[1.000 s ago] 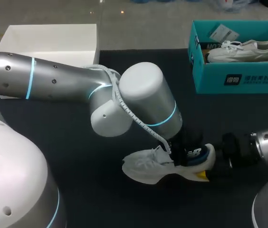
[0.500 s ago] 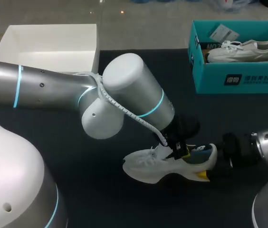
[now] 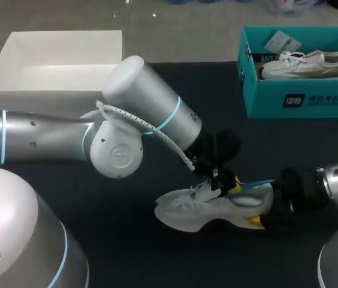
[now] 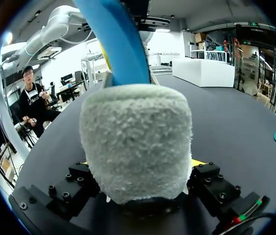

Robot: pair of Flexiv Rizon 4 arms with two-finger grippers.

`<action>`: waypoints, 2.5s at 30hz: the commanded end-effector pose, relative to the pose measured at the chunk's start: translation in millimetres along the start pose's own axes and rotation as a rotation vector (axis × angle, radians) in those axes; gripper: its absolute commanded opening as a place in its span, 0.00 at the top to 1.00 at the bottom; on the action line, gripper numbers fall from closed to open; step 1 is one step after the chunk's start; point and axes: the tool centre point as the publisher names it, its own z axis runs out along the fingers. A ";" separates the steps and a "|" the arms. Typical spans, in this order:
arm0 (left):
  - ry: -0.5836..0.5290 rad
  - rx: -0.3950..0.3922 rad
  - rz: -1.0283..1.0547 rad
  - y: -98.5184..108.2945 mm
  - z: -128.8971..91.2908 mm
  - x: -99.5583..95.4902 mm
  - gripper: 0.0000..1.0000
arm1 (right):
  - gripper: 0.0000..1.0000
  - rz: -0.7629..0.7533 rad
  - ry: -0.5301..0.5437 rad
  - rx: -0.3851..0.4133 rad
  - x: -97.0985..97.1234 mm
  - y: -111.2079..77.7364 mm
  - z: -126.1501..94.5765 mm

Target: Take the shoe out of the shoebox, open the shoe tongue, remove and reinsert the insole, then place the shoe into the shoebox

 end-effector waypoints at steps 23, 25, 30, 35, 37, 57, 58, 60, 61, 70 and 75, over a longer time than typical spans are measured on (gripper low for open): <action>-0.004 0.343 0.177 -111.4 -62.2 11.3 1.00 | 1.00 0.000 -0.003 0.002 1.5 0.4 0.3; 0.006 0.388 0.197 -121.7 -72.4 18.1 1.00 | 1.00 0.000 -0.003 0.002 1.5 0.4 0.3; 0.058 0.500 0.223 -132.0 -101.0 41.1 1.00 | 1.00 0.000 -0.003 0.002 1.5 0.4 0.3; 0.058 0.500 0.223 -132.0 -101.0 41.1 1.00 | 1.00 0.000 -0.003 0.002 1.5 0.4 0.3; 0.058 0.500 0.223 -132.0 -101.0 41.1 1.00 | 1.00 0.000 -0.003 0.002 1.5 0.4 0.3; 0.244 0.864 -0.016 -129.2 -142.7 57.2 1.00 | 1.00 0.000 -0.003 0.002 1.5 0.4 0.3; 0.259 0.896 -0.042 -131.3 -150.2 59.6 1.00 | 1.00 0.000 -0.003 0.002 1.5 0.4 0.3; 0.263 0.921 -0.069 -135.2 -164.2 64.2 1.00 | 1.00 0.000 -0.003 0.002 1.5 0.4 0.3; 0.284 0.942 -0.092 -136.9 -169.6 66.6 1.00 | 1.00 0.000 -0.003 0.002 1.5 0.4 0.3; 0.396 0.995 -0.188 -141.4 -187.6 96.2 1.00 | 1.00 0.000 -0.003 0.002 1.5 0.4 0.3; 0.451 1.039 -0.222 -146.4 -201.6 108.6 1.00 | 1.00 0.000 -0.003 0.002 1.5 0.4 0.3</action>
